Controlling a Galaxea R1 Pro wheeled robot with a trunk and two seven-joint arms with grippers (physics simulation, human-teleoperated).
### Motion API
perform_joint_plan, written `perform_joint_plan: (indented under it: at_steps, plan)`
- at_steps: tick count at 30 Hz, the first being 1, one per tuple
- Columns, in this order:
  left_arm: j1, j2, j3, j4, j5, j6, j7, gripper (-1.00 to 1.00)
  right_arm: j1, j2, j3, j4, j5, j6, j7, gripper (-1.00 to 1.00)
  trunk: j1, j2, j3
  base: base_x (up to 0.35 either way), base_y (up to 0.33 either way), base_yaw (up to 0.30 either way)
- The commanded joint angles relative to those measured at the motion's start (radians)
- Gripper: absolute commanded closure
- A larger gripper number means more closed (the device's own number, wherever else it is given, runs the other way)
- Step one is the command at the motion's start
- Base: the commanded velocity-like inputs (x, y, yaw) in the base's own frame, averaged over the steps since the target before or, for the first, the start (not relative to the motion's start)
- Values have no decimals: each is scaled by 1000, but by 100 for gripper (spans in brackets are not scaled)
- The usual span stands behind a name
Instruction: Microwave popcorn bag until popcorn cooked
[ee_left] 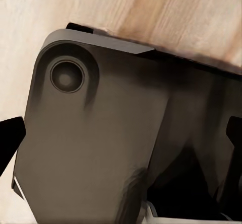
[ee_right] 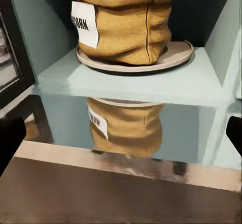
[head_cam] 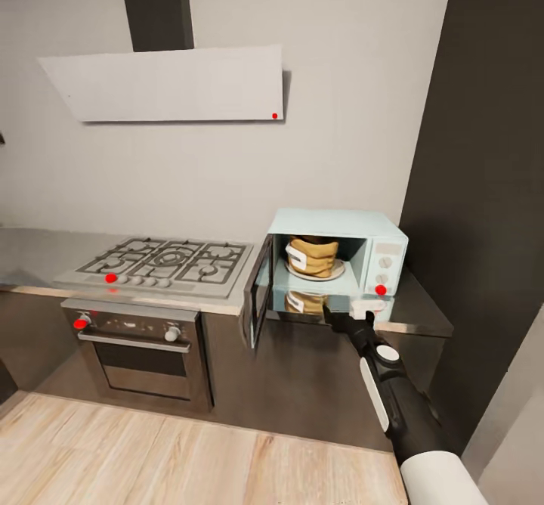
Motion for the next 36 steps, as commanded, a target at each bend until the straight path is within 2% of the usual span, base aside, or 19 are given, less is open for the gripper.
perform_joint_plan:
  at_steps: [1, 6, 9, 10, 11, 12, 17, 21, 23, 26, 30, 31, 33, 36]
  plan:
    - [0, 0, 2, 0, 5, -3, -1, -100, 1, 4, -4, -9, 24, 13, 11, -100, -1, -1, -1, -343, 0, 0]
    - [0, 1, 2, 0, 6, -3, -1, -100, 6, 7, -4, 3, 33, 23, 15, -100, -1, -1, -1, -341, 0, 0]
    - [0, 0, 2, 0, 5, -3, -1, -100, 6, 5, -4, 214, 39, 14, 13, -100, -1, -1, -1, -139, 0, 0]
    - [0, 0, 2, 0, 5, -3, -1, -100, 6, -1, -4, 414, 49, -13, 12, -100, -1, -1, -1, -16, 0, 0]
    - [0, 1, 2, 0, 6, -4, 0, -100, 6, -3, -4, 553, 63, -84, 11, -100, -1, -1, -1, -5, 0, 0]
    - [0, 0, 2, 0, 6, -3, -1, -100, 6, -5, -5, 753, 83, -148, 3, -100, -1, -1, -1, 0, 0, 0]
    - [0, 0, 2, 0, 5, -4, -1, -100, 6, -8, -6, 963, 82, -159, -1, -100, -1, -1, -1, 0, 0, 0]
    - [0, 0, 2, 0, 5, -4, -1, -100, 6, -27, -8, 1108, 78, -208, -1, -100, -1, -1, -1, 0, 0, 0]
    - [0, 1, 2, 0, 5, -4, -1, -100, 7, -35, -8, 1138, 78, -212, -1, -100, -1, -1, -1, 0, 0, 0]
    - [0, 1, 2, 0, 5, -4, 0, -100, 31, -62, -9, 1151, 76, -213, -3, -100, -1, -1, -1, 0, 0, 0]
    - [0, 1, 2, 0, 5, -4, 0, -100, 152, -71, -12, 1152, 74, -255, -8, -100, -1, -1, -1, 0, 0, 0]
    - [0, 1, 2, 0, 5, -4, 0, -100, 163, -75, -12, 1152, 74, -262, -9, -100, -1, -1, -1, 0, 0, 0]
    - [0, 0, 2, 0, 5, -4, 1, -100, 224, -121, -14, 1153, 72, -278, -12, -100, -1, -1, -1, 0, 0, 0]
    - [0, 1, 2, 0, 5, -4, 1, -100, 265, -138, -16, 1154, 71, -276, -12, -100, -1, -1, -1, 0, 0, 0]
